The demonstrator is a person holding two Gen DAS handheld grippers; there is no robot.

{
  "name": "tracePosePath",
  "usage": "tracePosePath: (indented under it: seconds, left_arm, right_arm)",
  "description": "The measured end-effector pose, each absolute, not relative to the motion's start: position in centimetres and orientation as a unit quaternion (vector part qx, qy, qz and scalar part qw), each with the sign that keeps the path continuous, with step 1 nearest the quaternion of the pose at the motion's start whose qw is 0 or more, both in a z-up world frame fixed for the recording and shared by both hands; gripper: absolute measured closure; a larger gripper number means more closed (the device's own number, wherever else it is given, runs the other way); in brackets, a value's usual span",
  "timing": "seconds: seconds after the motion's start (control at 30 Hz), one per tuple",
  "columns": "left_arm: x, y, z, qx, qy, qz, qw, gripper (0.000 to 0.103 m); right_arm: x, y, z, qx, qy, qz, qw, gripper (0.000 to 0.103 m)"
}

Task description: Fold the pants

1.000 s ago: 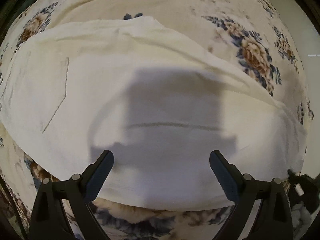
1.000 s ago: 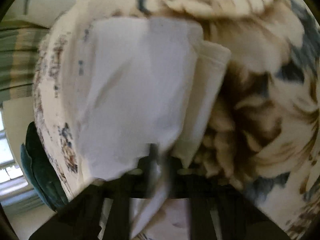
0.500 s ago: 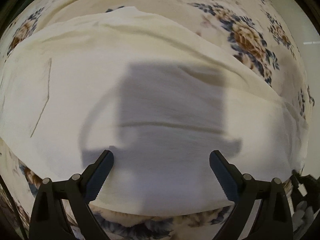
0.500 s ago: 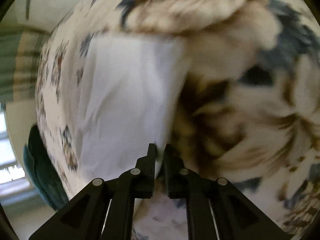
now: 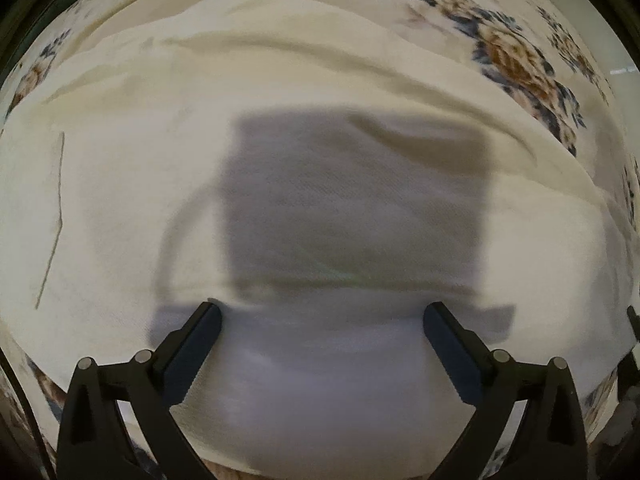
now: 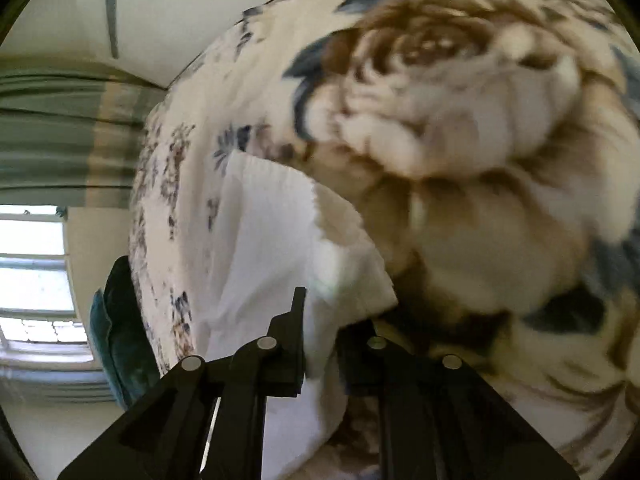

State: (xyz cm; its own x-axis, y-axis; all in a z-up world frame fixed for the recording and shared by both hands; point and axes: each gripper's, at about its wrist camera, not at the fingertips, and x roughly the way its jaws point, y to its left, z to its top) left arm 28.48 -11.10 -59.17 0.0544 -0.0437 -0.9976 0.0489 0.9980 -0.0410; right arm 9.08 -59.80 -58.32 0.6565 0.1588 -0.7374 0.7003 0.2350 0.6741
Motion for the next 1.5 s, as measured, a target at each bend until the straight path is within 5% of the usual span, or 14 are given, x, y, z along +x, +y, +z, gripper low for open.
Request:
tracePosePath:
  seconds: [0.17, 0.23, 0.57, 0.7, 1.0, 1.5]
  left_arm:
    - [28.9, -10.8, -59.7, 0.005, 0.709, -0.017, 0.705, 0.000]
    - [29.0, -10.0, -59.3, -0.024, 0.702, -0.015, 0.712, 0.000]
    - [28.3, -9.9, -56.3, -0.024, 0.675, -0.010, 0.737, 0.000]
    - [28.2, -8.3, -53.2, -0.034, 0.660, 0.000, 0.750, 0.000]
    - [29.7, 0.2, -47.1, -0.074, 0.628, 0.036, 0.774, 0.000]
    - [28.9, 16.6, -43.8, -0.111, 0.599, 0.137, 0.781, 0.000]
  right_arm:
    - [10.0, -60.7, -62.6, 0.657, 0.349, -0.145, 0.653, 0.077]
    - [10.1, -60.9, -62.2, 0.641, 0.355, -0.147, 0.664, 0.097]
    - [11.1, -61.7, -60.3, 0.603, 0.366, -0.171, 0.688, 0.096]
    - [12.6, -59.4, -55.1, 0.555, 0.353, -0.169, 0.734, 0.096]
    - [23.9, -41.1, -44.3, 0.391, 0.423, -0.041, 0.816, 0.096]
    - [30.9, -7.2, -57.3, 0.128, 0.605, 0.090, 0.780, 0.095]
